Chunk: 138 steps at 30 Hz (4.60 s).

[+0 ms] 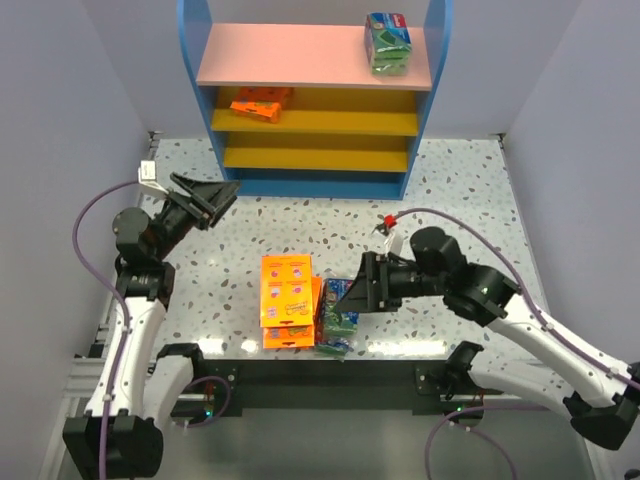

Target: Place and organize the cleaning sponges onto the shelf

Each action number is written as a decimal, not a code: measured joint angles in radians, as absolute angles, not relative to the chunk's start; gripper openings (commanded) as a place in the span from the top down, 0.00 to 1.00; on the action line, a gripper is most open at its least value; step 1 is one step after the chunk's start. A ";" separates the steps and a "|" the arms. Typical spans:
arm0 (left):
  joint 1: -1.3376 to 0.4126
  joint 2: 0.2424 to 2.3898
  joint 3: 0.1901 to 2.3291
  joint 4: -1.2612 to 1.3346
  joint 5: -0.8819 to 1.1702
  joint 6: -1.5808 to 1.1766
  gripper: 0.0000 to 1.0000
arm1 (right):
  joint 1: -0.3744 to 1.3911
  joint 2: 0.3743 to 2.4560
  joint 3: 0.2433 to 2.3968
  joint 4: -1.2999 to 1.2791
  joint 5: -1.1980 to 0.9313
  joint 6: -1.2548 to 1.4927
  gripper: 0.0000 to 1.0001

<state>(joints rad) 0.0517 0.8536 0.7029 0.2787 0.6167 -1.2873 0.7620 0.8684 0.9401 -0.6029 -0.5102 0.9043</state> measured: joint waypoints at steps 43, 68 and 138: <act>0.052 0.612 0.802 -0.496 0.551 -1.005 0.17 | 1.348 1.080 0.744 -0.121 0.286 1.692 0.87; 0.051 0.643 0.810 -0.483 0.563 -1.006 0.18 | 0.572 0.850 0.902 -0.124 -0.044 1.329 1.00; 0.051 0.663 0.801 -0.447 0.626 -1.011 0.19 | 0.091 1.282 1.220 -0.072 -0.577 1.185 0.19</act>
<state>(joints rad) 0.0509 0.6628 0.8005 -0.4465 0.6262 -1.0107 0.0906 1.2816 1.2198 -0.0715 -0.5770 1.1847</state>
